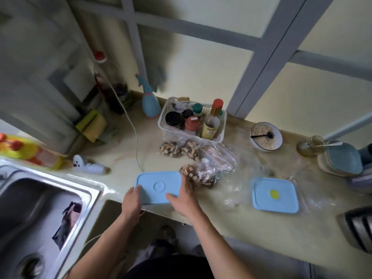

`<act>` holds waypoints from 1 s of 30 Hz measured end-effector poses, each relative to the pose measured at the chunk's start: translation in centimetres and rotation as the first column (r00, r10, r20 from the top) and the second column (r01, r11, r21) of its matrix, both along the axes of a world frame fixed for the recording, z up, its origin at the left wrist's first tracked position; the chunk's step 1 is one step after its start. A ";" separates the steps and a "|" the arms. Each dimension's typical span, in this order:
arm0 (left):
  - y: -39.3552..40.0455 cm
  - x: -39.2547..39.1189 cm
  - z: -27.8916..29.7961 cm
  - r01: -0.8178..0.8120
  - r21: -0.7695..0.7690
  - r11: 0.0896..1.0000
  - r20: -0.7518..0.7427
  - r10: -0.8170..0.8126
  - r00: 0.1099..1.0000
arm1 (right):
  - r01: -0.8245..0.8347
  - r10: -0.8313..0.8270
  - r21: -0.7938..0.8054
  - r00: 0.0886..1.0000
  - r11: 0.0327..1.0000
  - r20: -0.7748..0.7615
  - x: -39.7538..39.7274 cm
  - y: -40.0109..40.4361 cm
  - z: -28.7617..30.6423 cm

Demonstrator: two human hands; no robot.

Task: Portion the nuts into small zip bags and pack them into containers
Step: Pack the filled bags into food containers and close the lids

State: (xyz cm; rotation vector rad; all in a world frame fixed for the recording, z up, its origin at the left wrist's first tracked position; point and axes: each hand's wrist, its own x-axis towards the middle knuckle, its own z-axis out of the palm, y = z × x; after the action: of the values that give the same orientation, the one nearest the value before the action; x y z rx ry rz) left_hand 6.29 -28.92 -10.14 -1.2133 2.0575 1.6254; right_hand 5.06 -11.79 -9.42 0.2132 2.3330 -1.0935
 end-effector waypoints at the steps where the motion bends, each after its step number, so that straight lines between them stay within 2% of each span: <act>1: -0.3 0.2 -0.1 0.016 -0.022 1.000 -0.019 -0.016 1.000 | -0.029 0.030 -0.009 0.999 1.000 0.017 0.2 -0.3 -0.3; 3: -0.5 0.2 -0.2 0.014 -0.062 0.998 -0.053 -0.017 0.998 | -0.073 0.074 0.040 0.997 0.997 -0.031 0.3 -0.6 -0.6; 7: 0.0 -1.3 -0.6 -0.102 -0.039 0.994 -0.064 0.099 0.993 | -0.177 0.254 0.274 0.927 0.945 -0.275 -0.2 -1.0 -0.3; 10: 0.4 -2.9 -0.1 -0.091 0.020 0.996 -0.129 0.093 0.987 | -0.281 0.380 0.301 0.855 0.911 -0.352 -1.2 -1.7 -0.3; 12: 0.3 -3.5 0.4 -0.065 0.072 0.995 -0.183 0.077 0.980 | -0.342 0.446 0.337 0.841 0.877 -0.308 -1.8 -2.4 0.2; 15: -0.5 -4.0 0.4 -0.063 0.081 0.995 -0.220 0.079 0.972 | -0.348 0.474 0.403 0.838 0.846 -0.271 -3.0 -3.4 0.4; 17: -1.0 -4.0 0.3 -0.063 0.050 0.997 -0.172 0.071 0.983 | -0.385 0.505 0.421 0.834 0.822 -0.224 -3.9 -4.1 0.7; 19: -1.6 -4.0 0.2 -0.204 0.057 0.977 -0.063 0.208 0.976 | -0.424 0.540 0.438 0.822 0.793 -0.183 -4.6 -4.6 0.7; 21: -1.7 -3.6 -0.3 -0.375 0.147 0.915 0.017 0.376 0.926 | -0.440 0.553 0.420 0.810 0.794 -0.197 -4.5 -5.2 0.3; 23: -1.8 -3.1 -0.5 -0.447 0.248 0.859 0.047 0.450 0.892 | -0.447 0.566 0.399 0.782 0.801 -0.259 -4.5 -6.2 0.0; 25: -2.2 -2.6 -0.5 -0.447 0.292 0.846 0.049 0.454 0.890 | -0.469 0.581 0.377 0.764 0.799 -0.281 -4.5 -7.7 -0.2; 30: -4.2 -2.0 -1.2 -0.362 0.308 0.880 0.067 0.359 0.931 | -0.540 0.606 0.351 0.788 0.765 -0.109 -5.0 -10.8 0.4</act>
State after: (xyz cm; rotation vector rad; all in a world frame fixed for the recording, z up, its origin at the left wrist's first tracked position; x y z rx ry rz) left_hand 4.27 -33.11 -11.31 -1.5408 1.5425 2.0112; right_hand 0.08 -22.61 -8.99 -0.5233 2.4887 -0.4620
